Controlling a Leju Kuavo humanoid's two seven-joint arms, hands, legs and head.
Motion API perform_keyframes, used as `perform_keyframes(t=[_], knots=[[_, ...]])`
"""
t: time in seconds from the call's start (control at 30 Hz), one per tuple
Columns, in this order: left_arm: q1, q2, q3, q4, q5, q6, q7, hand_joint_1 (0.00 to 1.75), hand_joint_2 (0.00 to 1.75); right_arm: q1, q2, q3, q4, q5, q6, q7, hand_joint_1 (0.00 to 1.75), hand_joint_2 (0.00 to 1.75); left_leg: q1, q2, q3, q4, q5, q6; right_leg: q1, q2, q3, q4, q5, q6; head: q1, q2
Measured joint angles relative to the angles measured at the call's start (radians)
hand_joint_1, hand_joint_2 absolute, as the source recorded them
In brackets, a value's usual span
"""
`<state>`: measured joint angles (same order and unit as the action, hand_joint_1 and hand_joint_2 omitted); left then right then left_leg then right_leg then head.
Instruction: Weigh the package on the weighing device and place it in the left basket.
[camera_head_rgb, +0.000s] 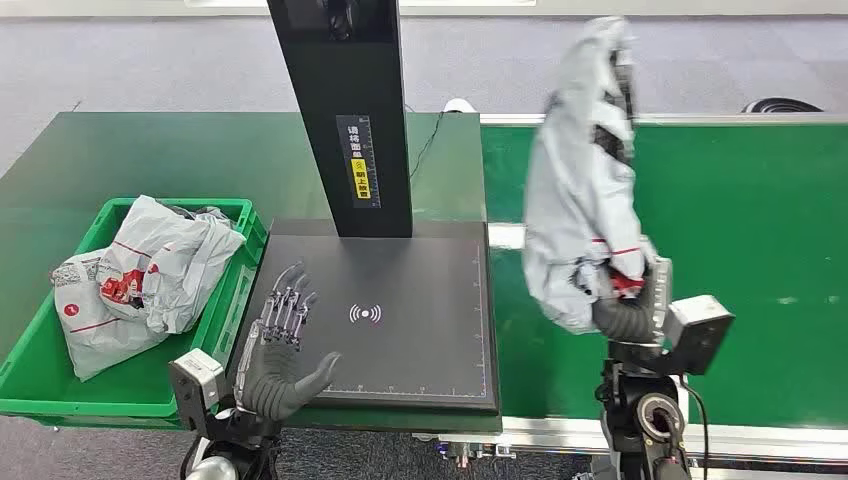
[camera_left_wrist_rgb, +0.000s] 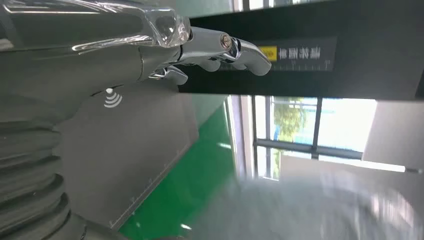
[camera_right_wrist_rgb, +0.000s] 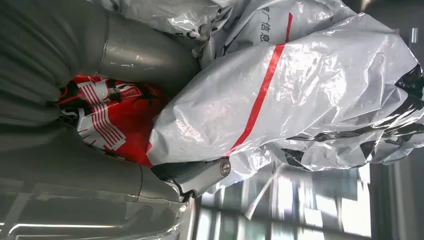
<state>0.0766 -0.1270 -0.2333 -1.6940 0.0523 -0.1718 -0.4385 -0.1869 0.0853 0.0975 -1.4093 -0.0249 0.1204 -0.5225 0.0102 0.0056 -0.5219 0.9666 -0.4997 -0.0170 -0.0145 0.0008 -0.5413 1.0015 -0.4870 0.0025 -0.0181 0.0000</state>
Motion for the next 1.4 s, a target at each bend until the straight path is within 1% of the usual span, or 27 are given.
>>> perform_keyframes(t=[0.07, 0.13, 0.2, 0.27, 0.3, 0.33, 0.4, 0.43, 0.53, 0.63, 0.77, 0.9, 1.0, 1.2, 1.3, 1.4], knots=[[-0.007, 0.001, -0.004, 0.009, 0.0, -0.008, -0.003, 0.0, 1.75, -0.01, -0.001, 0.027, 0.029, -0.021, 0.074, 0.005, 1.75, 1.75, 0.0, 0.0, 0.0, 0.0, 0.0, 0.0, 0.0, 0.0, 0.0, 0.0, 0.0, 0.0, 0.0, 0.0], [-0.022, 0.003, -0.01, 0.027, 0.0, -0.023, -0.01, 0.0, 1.75, -0.036, -0.003, 0.078, 0.097, -0.06, 0.215, 0.019, 1.75, 1.75, 0.0, 0.0, 0.0, 0.0, 0.0, 0.0, 0.0, 0.0, 0.0, 0.0, 0.0, 0.0, 0.0, 0.0], [-0.038, 0.004, -0.015, 0.044, 0.0, -0.034, -0.014, 0.0, 1.75, -0.07, -0.005, 0.125, 0.175, -0.086, 0.328, 0.028, 1.75, 1.75, 0.0, 0.0, 0.0, 0.0, 0.0, 0.0, 0.0, 0.0, 0.0, 0.0, 0.0, 0.0, 0.0, 0.0], [-0.05, 0.005, -0.018, 0.056, 0.0, -0.039, -0.016, 0.0, 1.75, -0.112, -0.008, 0.17, 0.261, -0.091, 0.4, 0.036, 1.75, 1.75, 0.0, 0.0, -0.001, 0.0, 0.0, 0.0, 0.0, 0.0, 0.0, 0.0, 0.0, 0.0, 0.0, 0.0], [-0.053, 0.005, -0.019, 0.06, 0.0, -0.04, -0.017, 0.0, 1.75, -0.137, -0.008, 0.191, 0.307, -0.087, 0.417, 0.045, 1.75, 1.75, 0.0, 0.0, -0.001, 0.0, 0.0, 0.0, 0.0, 0.0, 0.0, 0.0, 0.0, 0.0, 0.0, 0.0], [-0.055, 0.005, -0.019, 0.063, 0.0, -0.041, -0.017, 0.0, 1.75, -0.165, -0.008, 0.213, 0.355, -0.081, 0.425, 0.056, 1.75, 1.75, 0.0, 0.001, -0.001, 0.0, 0.0, 0.0, 0.0, 0.0, 0.0, 0.0, 0.0, 0.0, 0.0, 0.0], [-0.055, 0.005, -0.019, 0.066, -0.001, -0.04, -0.016, 0.0, 1.75, -0.219, -0.007, 0.255, 0.445, -0.053, 0.407, 0.087, 1.75, 1.75, 0.0, 0.0, 0.0, 0.0, 0.0, 0.0, 0.0, 0.0, 0.0, 0.0, 0.0, 0.0, 0.0, 0.0], [-0.053, 0.005, -0.018, 0.067, -0.004, -0.038, -0.016, 0.0, 1.75, -0.245, -0.006, 0.275, 0.486, -0.031, 0.385, 0.104, 1.75, 1.75, 0.0, 0.0, -0.001, 0.0, 0.0, 0.0, 0.0, 0.0, 0.0, 0.0, 0.0, 0.0, 0.0, 0.0], [-0.037, 0.005, -0.017, 0.064, -0.013, -0.028, -0.012, 0.0, 1.75, -0.312, 0.003, 0.34, 0.59, 0.053, 0.277, 0.166, 1.75, 1.75, 0.0, 0.0, -0.001, 0.0, 0.0, 0.0, 0.0, 0.0, 0.0, 0.0, 0.0, 0.0, 0.0, 0.0], [-0.017, 0.005, -0.016, 0.057, -0.018, -0.018, -0.008, 0.0, 1.75, -0.357, 0.012, 0.395, 0.657, 0.111, 0.208, 0.207, 1.75, 1.75, 0.0, 0.0, -0.001, 0.0, 0.0, 0.0, 0.0, 0.0, 0.0, 0.0, 0.0, 0.0, 0.0, 0.0], [-0.003, 0.005, -0.014, 0.047, -0.018, -0.013, -0.004, 0.0, 1.75, -0.39, 0.018, 0.444, 0.702, 0.147, 0.183, 0.235, 1.75, 1.75, 0.0, 0.0, -0.001, 0.0, 0.0, 0.0, 0.0, 0.0, 0.0, 0.0, 0.0, 0.0, 0.0, 0.0], [0.004, 0.008, -0.013, 0.045, -0.018, -0.006, -0.002, 0.0, 1.75, -0.404, 0.019, 0.469, 0.725, 0.152, 0.194, 0.242, 0.02, 1.75, 0.0, 0.0, 0.0, 0.0, 0.0, 0.001, 0.0, 0.0, 0.0, 0.0, 0.0, 0.0, 0.0, 0.0], [0.007, 0.011, -0.013, 0.044, -0.013, 0.009, -0.004, 0.0, 1.75, -0.406, 0.014, 0.478, 0.733, 0.129, 0.24, 0.228, 0.0, 1.75, 0.0, 0.0, 0.0, 0.001, 0.0, 0.001, 0.0, 0.0, 0.0, 0.0, 0.0, 0.0, 0.0, 0.0], [0.013, 0.013, -0.001, 0.021, 0.002, 0.088, -0.032, 0.0, 1.75, -0.384, -0.01, 0.456, 0.736, 0.008, 0.323, 0.143, 0.0, 1.75, 0.0, 0.0, 0.0, 0.001, 0.0, 0.001, 0.0, 0.0, 0.0, 0.0, 0.0, 0.0, 0.0, 0.0], [0.017, 0.012, 0.009, 0.008, 0.005, 0.12, -0.041, 0.0, 1.75, -0.37, -0.023, 0.433, 0.735, -0.036, 0.343, 0.113, 0.0, 1.75, 0.0, 0.0, -0.001, 0.001, 0.0, 0.001, 0.0, 0.0, -0.001, 0.0, 0.0, 0.0, 0.0, 0.0], [0.026, 0.009, 0.019, -0.007, 0.006, 0.161, -0.055, 0.0, 1.75, -0.352, -0.031, 0.409, 0.729, -0.079, 0.361, 0.066, 0.0, 1.75, 0.0, 0.0, -0.001, 0.001, 0.0, 0.001, 0.0, 0.0, -0.001, 0.0, 0.0, 0.0, 0.0, 0.0]])
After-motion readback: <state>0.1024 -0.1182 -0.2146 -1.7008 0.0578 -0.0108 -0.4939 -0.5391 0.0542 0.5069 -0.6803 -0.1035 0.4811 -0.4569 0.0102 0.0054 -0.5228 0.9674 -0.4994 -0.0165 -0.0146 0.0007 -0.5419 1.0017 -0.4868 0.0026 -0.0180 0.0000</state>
